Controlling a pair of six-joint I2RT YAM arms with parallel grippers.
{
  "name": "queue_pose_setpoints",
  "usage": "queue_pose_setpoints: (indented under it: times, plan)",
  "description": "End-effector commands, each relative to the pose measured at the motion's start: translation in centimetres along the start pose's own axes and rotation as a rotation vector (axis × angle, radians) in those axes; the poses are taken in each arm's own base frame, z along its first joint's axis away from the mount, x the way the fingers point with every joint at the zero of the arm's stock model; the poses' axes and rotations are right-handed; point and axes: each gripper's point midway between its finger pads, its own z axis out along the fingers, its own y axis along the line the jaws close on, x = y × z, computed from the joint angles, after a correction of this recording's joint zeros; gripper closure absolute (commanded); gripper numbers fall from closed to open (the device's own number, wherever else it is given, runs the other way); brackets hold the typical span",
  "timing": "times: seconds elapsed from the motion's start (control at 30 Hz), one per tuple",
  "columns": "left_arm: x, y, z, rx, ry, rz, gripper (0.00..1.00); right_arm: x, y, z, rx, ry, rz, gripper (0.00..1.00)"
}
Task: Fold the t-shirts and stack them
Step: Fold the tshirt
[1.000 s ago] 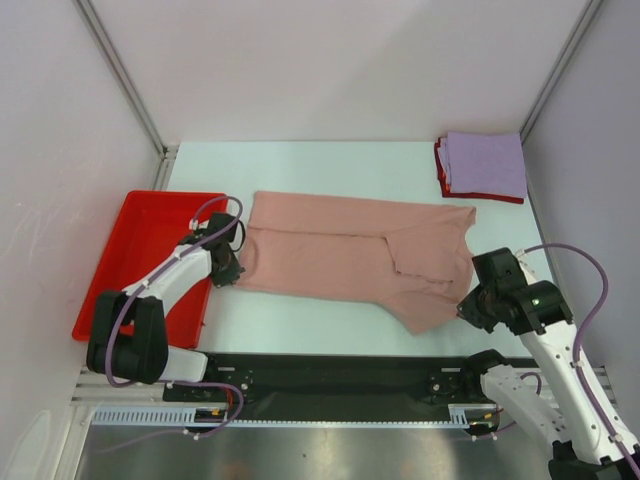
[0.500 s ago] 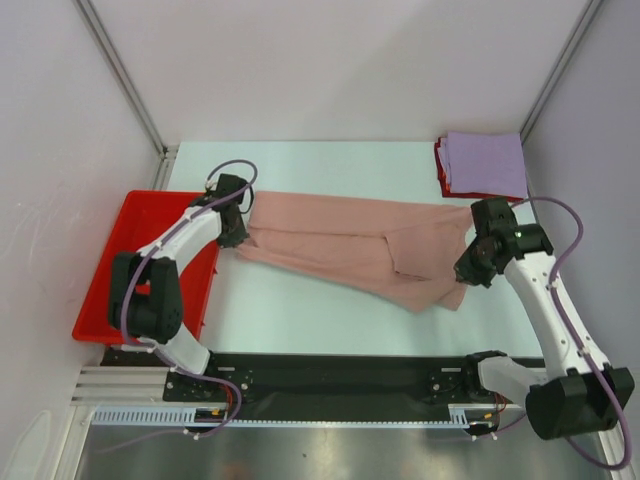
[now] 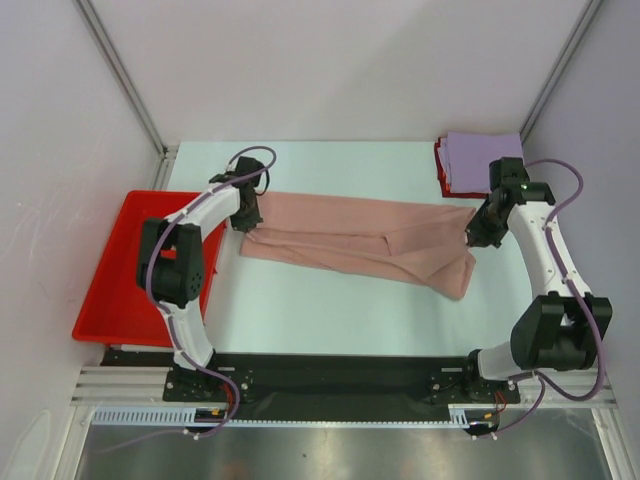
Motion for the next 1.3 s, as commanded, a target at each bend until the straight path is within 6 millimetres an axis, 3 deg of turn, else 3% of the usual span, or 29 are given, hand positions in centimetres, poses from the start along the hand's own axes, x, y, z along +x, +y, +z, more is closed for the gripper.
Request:
queue_pose_setpoints:
  times: [0.0, 0.23, 0.6, 1.27]
  plan:
    - [-2.1, -1.1, -0.9, 0.032, -0.04, 0.011, 1.0, -3.0, 0.8, 0.4, -0.03, -0.054, -0.028, 1.0]
    - [-1.9, -1.1, 0.2, 0.006, -0.019, 0.018, 1.0, -4.7, 2.0, 3.3, -0.033, -0.021, -0.047, 1.0]
    - [-2.7, -1.1, 0.9, -0.024, -0.022, 0.013, 1.0, -7.9, 3.5, 4.7, -0.043, -0.041, -0.058, 1.0]
    - [-4.9, -1.2, 2.9, -0.062, -0.013, -0.029, 0.98, -10.2, 5.6, 9.1, -0.086, 0.006, -0.074, 1.0]
